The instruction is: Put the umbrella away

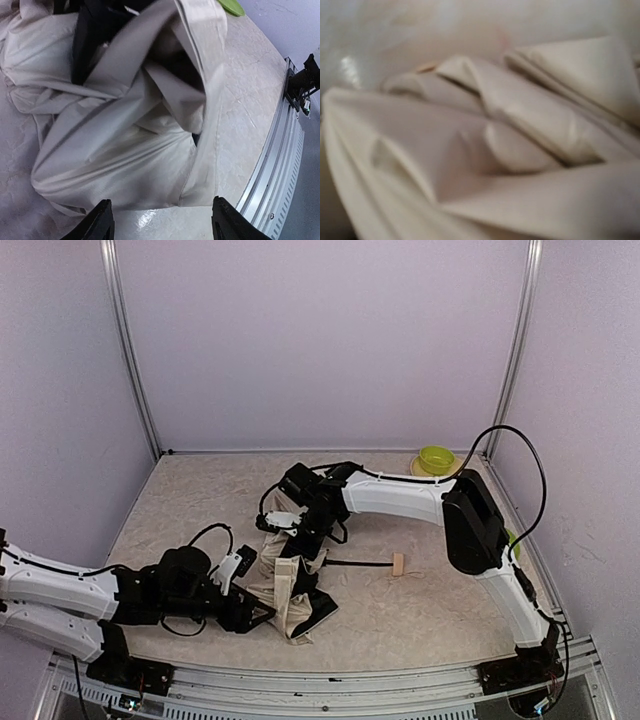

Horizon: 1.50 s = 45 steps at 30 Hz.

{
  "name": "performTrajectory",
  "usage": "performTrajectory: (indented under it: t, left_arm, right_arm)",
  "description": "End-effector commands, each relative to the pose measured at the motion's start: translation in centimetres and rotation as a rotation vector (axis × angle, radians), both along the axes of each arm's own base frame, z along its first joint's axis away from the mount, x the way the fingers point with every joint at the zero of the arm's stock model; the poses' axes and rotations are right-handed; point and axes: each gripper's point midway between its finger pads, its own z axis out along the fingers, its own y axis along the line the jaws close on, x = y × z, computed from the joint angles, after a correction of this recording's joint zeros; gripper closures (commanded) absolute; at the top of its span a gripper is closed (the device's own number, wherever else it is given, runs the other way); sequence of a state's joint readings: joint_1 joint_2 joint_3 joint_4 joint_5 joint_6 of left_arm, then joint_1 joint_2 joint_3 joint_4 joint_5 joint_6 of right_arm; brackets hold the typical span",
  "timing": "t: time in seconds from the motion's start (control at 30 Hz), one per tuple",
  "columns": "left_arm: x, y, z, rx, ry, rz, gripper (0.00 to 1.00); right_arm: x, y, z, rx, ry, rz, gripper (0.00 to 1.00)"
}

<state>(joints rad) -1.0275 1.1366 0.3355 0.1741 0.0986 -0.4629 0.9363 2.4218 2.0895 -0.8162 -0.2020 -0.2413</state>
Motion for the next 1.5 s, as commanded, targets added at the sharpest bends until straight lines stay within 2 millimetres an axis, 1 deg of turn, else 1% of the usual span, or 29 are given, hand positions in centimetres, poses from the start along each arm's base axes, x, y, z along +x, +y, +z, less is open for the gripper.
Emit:
performTrajectory:
  t: [0.0, 0.07, 0.13, 0.17, 0.27, 0.33, 0.37, 0.47, 0.57, 0.6, 0.67, 0.7, 0.73, 0.77, 0.8, 0.83, 0.93, 1.03, 1.07, 1.13, 1.2, 1.27, 1.33, 1.4, 1.47]
  left_arm:
    - [0.5, 0.9, 1.0, -0.009, -0.037, 0.021, 0.34]
    - [0.6, 1.1, 1.5, -0.02, -0.045, 0.027, 0.32]
    - [0.5, 0.9, 2.6, -0.057, -0.051, 0.029, 0.29]
    - [0.5, 0.8, 3.1, -0.073, -0.051, 0.029, 0.28]
    - [0.3, 0.5, 4.6, -0.11, -0.073, 0.024, 0.25]
    - [0.2, 0.6, 5.1, -0.123, -0.079, 0.026, 0.24]
    - [0.1, 0.6, 5.4, -0.13, -0.08, 0.022, 0.23]
    - [-0.2, 0.6, 5.5, -0.137, -0.079, 0.014, 0.23]
    - [-0.1, 0.4, 5.6, -0.134, -0.08, 0.017, 0.23]
    - [-0.1, 0.3, 5.8, -0.135, -0.083, 0.018, 0.23]
    - [0.0, 0.2, 6.3, -0.141, -0.094, 0.026, 0.23]
    - [0.1, 0.2, 6.7, -0.145, -0.102, 0.031, 0.23]
    - [0.2, 0.3, 7.2, -0.153, -0.112, 0.039, 0.23]
    - [0.4, 0.4, 7.5, -0.156, -0.122, 0.048, 0.23]
    - [0.6, 0.5, 7.9, -0.16, -0.137, 0.055, 0.23]
    - [0.6, 0.7, 8.3, -0.165, -0.148, 0.06, 0.23]
    - [1.0, 1.1, 9.1, -0.169, -0.183, 0.082, 0.23]
    - [1.2, 1.3, 10.0, -0.167, -0.217, 0.082, 0.22]
    - [1.3, 1.3, 10.3, -0.162, -0.231, 0.084, 0.2]
    - [1.6, 1.4, 10.7, -0.143, -0.263, 0.092, 0.17]
    - [2.1, 1.5, 11.3, -0.122, -0.301, 0.101, 0.13]
    - [2.5, 1.5, 11.6, -0.094, -0.333, 0.101, 0.11]
    - [2.7, 1.4, 12.1, -0.073, -0.362, 0.095, 0.1]
    - [2.0, 0.5, 13.0, -0.082, -0.389, 0.03, 0.1]
    - [0.3, -1.1, 13.9, -0.119, -0.423, -0.09, 0.1]
  right_arm:
    - [-4.5, -0.4, -1.7, -0.076, 0.091, 0.079, 0.0]
    - [-4.8, 0.3, -0.9, -0.048, 0.092, 0.077, 0.0]
    - [-4.6, 0.4, -1.5, -0.046, 0.095, 0.055, 0.0]
    - [-4.6, 0.3, -2.3, -0.06, 0.101, 0.042, 0.0]
    - [-4.3, -1.4, -6.4, -0.15, 0.111, -0.029, 0.06]
    - [-4.0, -2.2, -8.2, -0.195, 0.105, -0.083, 0.12]
    - [-3.9, -2.4, -8.7, -0.207, 0.103, -0.103, 0.14]
    - [-3.3, -3.0, -8.9, -0.236, 0.065, -0.141, 0.27]
    - [-2.8, -3.3, -8.2, -0.237, 0.034, -0.176, 0.55]
    - [-2.6, -3.3, -7.7, -0.233, 0.024, -0.184, 0.62]
    - [-1.9, -3.1, -5.8, -0.212, -0.013, -0.207, 0.73]
    - [-1.5, -3.0, -4.4, -0.197, -0.035, -0.222, 0.81]
    - [-0.8, -3.0, -2.9, -0.183, -0.067, -0.244, 0.91]
    - [-0.1, -3.0, -1.3, -0.17, -0.105, -0.273, 0.99]
    - [0.5, -3.1, 0.9, -0.144, -0.14, -0.298, 1.0]
    - [1.0, -3.1, 2.5, -0.127, -0.168, -0.32, 1.0]
    - [1.7, -3.3, 7.6, -0.047, -0.229, -0.359, 1.0]
    - [1.4, -3.6, 12.7, 0.04, -0.266, -0.366, 1.0]
    - [1.2, -3.8, 14.4, 0.065, -0.276, -0.362, 1.0]
    - [0.6, -4.4, 17.2, 0.106, -0.292, -0.349, 1.0]
    - [-0.5, -4.9, 19.5, 0.148, -0.293, -0.31, 1.0]
    - [-2.6, -4.9, 21.5, 0.213, -0.259, -0.214, 1.0]
    - [-4.4, -5.5, 23.6, 0.268, -0.249, -0.149, 1.0]
    - [-5.2, -6.7, 25.6, 0.301, -0.279, -0.132, 1.0]
    - [-4.9, -7.6, 26.7, 0.313, -0.326, -0.156, 1.0]
